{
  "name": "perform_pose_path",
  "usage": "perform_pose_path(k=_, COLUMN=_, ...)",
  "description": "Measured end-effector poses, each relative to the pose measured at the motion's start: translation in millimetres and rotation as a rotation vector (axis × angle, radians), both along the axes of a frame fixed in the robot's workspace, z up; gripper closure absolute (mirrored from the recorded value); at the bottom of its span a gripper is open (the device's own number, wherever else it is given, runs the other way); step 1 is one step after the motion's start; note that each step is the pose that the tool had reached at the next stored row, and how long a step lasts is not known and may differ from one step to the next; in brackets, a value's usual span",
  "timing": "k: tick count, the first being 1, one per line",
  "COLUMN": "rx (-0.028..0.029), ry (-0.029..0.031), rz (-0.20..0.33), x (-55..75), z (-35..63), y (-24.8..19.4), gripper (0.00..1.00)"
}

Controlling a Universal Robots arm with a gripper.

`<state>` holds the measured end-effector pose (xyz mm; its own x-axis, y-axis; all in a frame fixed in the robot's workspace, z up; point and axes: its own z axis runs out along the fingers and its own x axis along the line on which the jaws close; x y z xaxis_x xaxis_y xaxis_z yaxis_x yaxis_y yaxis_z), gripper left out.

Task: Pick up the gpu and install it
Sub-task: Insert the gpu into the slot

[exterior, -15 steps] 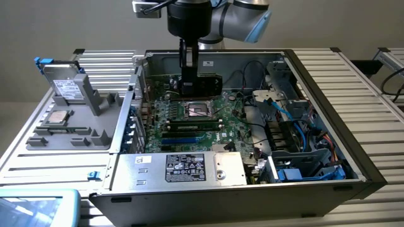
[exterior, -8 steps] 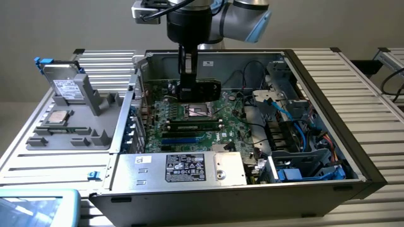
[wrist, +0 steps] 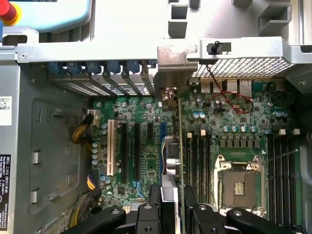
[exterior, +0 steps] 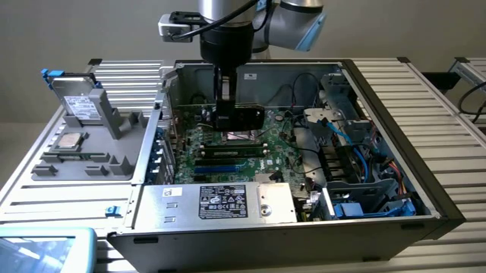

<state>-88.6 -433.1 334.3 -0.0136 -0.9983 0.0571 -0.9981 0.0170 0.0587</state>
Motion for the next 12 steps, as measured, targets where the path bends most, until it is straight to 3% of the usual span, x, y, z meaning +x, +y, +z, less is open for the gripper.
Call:
perform_pose_path(k=6, rx=0.0012, ry=0.0005, rz=-0.001, x=-1.1, z=-12.7, y=-5.0, gripper=0.70)
perform_pose_path(k=7, rx=0.0049, ry=0.0027, rz=-0.002, x=-1.5, z=-19.2, y=-9.4, gripper=0.70)
perform_pose_path(k=12, rx=0.0209, ry=0.0091, rz=-0.008, x=-1.5, z=-22.9, y=-16.9, gripper=0.70)
